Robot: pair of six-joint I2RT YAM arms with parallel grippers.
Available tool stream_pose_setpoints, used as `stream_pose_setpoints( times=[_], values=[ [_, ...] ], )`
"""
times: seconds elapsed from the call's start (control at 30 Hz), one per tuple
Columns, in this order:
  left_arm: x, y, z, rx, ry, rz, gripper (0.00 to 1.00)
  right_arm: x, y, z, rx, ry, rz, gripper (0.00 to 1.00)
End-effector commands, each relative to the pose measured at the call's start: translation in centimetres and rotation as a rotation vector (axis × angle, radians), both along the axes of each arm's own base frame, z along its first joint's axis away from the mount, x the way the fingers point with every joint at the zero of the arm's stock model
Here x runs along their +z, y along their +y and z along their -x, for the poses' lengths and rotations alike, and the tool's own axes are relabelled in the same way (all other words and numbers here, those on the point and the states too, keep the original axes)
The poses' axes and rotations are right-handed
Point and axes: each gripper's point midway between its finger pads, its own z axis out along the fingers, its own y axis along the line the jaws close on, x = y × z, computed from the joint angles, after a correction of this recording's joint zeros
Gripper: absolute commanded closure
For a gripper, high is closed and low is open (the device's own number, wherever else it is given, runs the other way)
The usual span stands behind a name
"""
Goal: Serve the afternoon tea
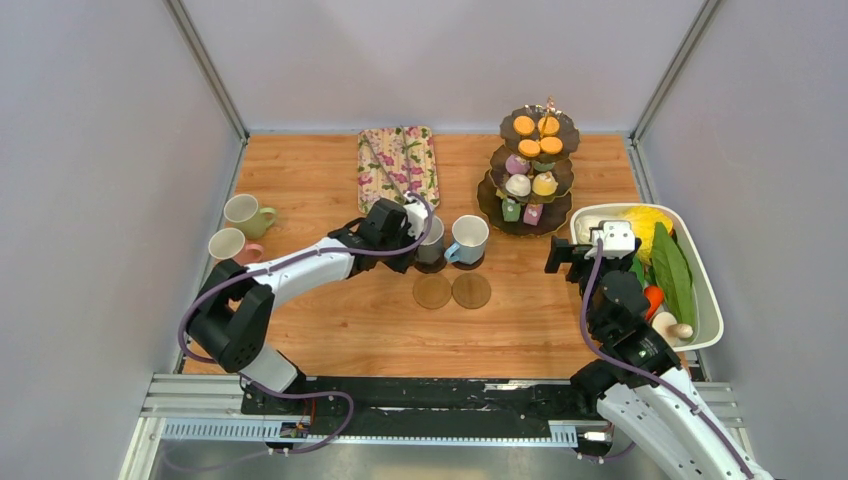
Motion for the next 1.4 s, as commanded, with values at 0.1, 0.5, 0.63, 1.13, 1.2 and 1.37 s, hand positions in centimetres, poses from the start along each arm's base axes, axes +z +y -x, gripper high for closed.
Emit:
stream_pose_setpoints(
  times=[0.1, 0.5, 0.63, 1.13, 1.2, 1.37],
  values=[
    [4.0, -2.5, -2.9, 0.024, -0.188, 0.078, 0.99, 0.9, -0.4, -0.2, -0.022, -0.037, -0.005, 0.00],
    [2.2, -2.3, -2.1, 0.084, -0.191, 0.057, 0.95, 0.9, -0.4, -0.2, -0.025, -0.037, -0.003, 0.00],
    [1.9, -2.2, -2.1, 0.102, -0.196, 0.064, 0.94, 1.0, -0.4, -0.2, -0.023, -0.037, -0.004, 0.00],
    [1.0, -2.1, -1.4, 0.105, -0.190, 0.039, 0.79, 1.1, -0.3, -0.1, -0.017, -0.042, -0.010, 0.00],
    [1.2, -2.3, -1.1, 0.099, -0.195, 0.035, 0.77, 1.1, -0.3, -0.1, -0.017, -0.042, -0.010, 0.00],
    [1.1, -2.3, -0.7, 0.097, -0.202, 0.017, 0.74, 1.1, -0.3, -0.1, -0.015, -0.043, -0.011, 0.00]
  ],
)
